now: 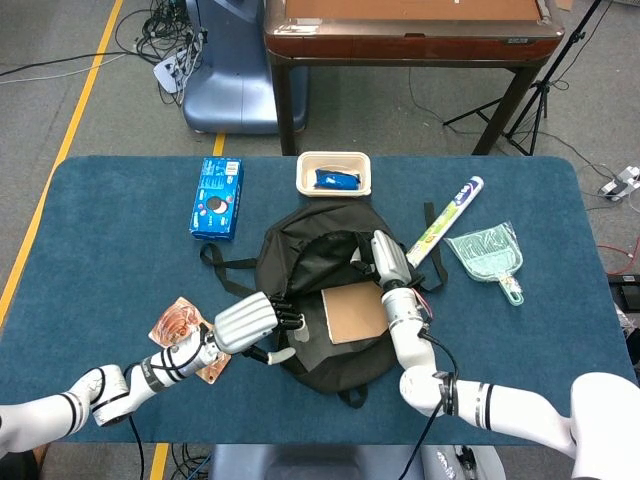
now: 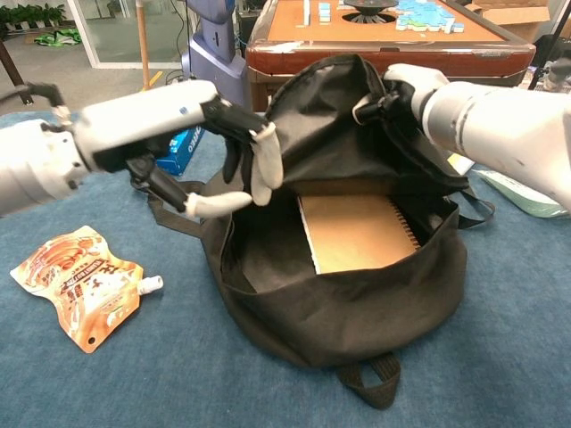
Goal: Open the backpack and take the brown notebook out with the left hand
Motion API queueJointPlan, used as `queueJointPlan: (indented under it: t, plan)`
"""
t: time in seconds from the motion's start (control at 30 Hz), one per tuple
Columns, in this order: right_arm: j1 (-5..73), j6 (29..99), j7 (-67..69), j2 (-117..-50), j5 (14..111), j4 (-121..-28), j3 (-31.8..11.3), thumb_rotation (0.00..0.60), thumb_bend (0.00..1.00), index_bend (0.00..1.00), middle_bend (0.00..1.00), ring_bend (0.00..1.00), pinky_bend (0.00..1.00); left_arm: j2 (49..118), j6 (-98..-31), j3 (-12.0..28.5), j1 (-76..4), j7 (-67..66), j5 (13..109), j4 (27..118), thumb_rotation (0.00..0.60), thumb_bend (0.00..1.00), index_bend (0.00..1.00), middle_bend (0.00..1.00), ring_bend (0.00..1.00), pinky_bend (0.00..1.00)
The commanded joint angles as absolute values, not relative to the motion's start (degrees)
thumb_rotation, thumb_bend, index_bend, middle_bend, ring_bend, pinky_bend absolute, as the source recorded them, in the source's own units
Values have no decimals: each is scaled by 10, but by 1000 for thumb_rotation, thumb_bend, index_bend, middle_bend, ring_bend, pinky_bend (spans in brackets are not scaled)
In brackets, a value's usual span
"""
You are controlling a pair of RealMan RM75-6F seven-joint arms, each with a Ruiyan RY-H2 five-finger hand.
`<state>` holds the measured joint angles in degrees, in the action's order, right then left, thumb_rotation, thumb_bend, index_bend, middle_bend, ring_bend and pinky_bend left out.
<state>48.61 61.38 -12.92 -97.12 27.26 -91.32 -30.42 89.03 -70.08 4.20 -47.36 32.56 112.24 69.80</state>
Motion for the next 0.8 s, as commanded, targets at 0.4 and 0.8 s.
queueJointPlan:
  t: [0.4,0.8]
  plan:
    - [507,616,-125,-980,257,-909,-315,600,1000,635,494,277,98,1041,-709,8,-529,305,1106,458,600,340,429,513,481,526]
    - [480,638,-92,-980,280,-934,-300,600,1000,635,481,277,98,1134,-726,-19,-546,230,1100,316,600,319,206,236,242,423]
